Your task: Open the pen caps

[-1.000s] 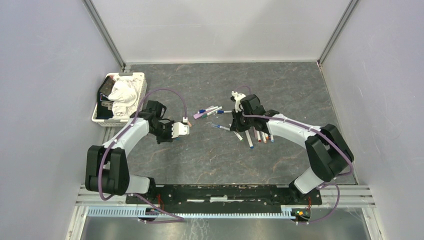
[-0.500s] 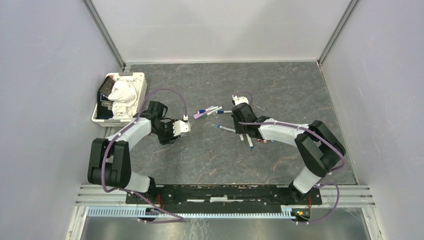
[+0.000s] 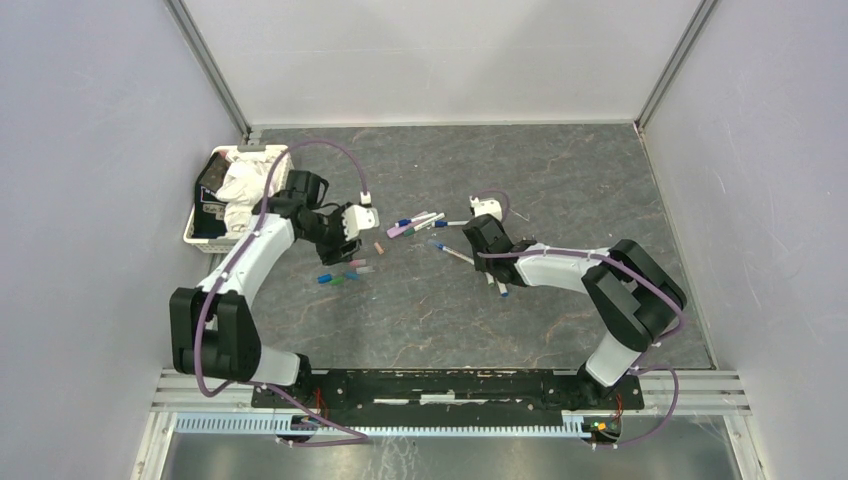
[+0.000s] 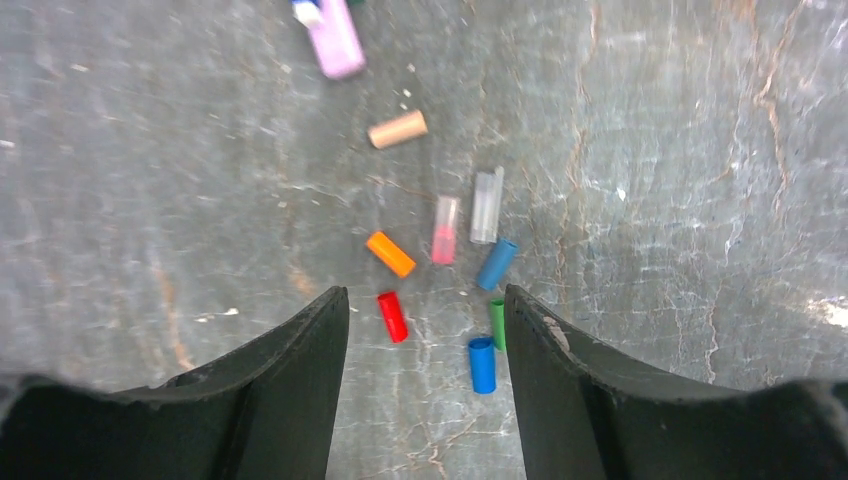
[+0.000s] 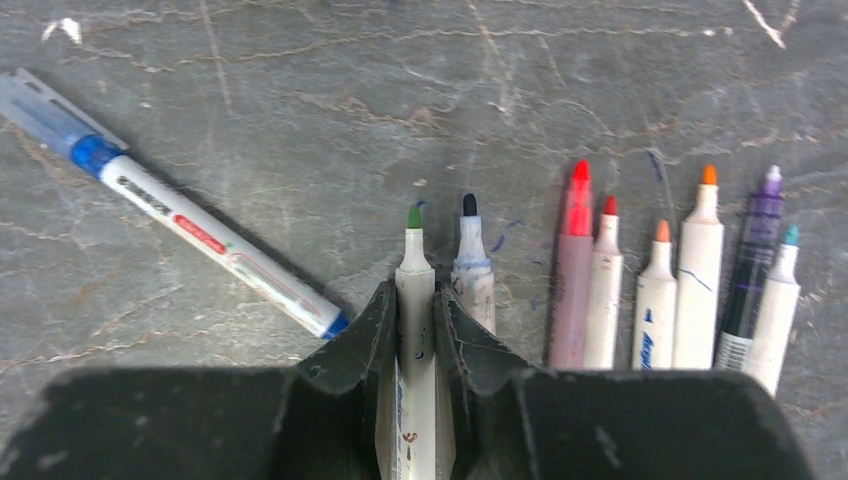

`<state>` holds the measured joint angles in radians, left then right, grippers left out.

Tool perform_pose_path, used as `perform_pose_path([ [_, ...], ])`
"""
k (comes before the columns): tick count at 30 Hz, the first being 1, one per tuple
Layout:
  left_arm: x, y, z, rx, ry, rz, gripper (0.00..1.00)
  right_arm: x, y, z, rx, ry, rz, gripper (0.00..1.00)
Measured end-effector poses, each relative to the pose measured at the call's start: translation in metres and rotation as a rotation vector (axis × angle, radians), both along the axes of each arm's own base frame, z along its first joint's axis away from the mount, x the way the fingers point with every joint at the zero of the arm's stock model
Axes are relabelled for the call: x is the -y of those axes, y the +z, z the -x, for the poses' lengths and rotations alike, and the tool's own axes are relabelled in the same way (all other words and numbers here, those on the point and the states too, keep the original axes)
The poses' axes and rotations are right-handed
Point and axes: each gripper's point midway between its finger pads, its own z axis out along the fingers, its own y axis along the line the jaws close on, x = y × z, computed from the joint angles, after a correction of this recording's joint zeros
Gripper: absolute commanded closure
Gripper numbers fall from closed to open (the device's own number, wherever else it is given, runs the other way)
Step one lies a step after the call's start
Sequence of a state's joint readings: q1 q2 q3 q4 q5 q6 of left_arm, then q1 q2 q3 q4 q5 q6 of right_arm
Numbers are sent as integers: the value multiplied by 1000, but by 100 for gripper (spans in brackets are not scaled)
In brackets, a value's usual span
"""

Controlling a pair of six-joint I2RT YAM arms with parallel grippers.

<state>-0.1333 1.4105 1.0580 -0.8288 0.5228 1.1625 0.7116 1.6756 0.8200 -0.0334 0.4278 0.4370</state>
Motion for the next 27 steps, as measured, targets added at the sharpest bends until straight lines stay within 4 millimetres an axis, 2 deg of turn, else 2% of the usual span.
perform_pose_path([
  [3,6,31,-6,40,5,44,34,9,0,3,18,-22,13,74],
  [6,10,52,-5,63,2,74,33,20,1,8,27,-41,37,67],
  [8,11,59,-3,64,2,81,19,25,2,10,27,-45,54,62],
  [11,13,65,0,56,4,94,17,30,3,13,15,-32,80,51],
  [12,13,66,1,51,4,98,5,31,4,13,12,-30,83,49],
  [13,13,67,3,46,6,99,1,31,6,14,7,-18,93,48],
  [15,14,70,4,37,15,102,0,27,14,10,11,6,94,43],
  [18,14,81,2,43,31,109,0,10,40,-3,55,76,70,39],
  [23,15,113,-5,107,64,137,0,-41,98,-44,164,296,39,36],
  [25,15,121,-4,126,73,147,0,-62,109,-62,197,400,60,36],
  [27,15,126,-1,134,84,155,0,-76,106,-73,202,486,89,35],
])
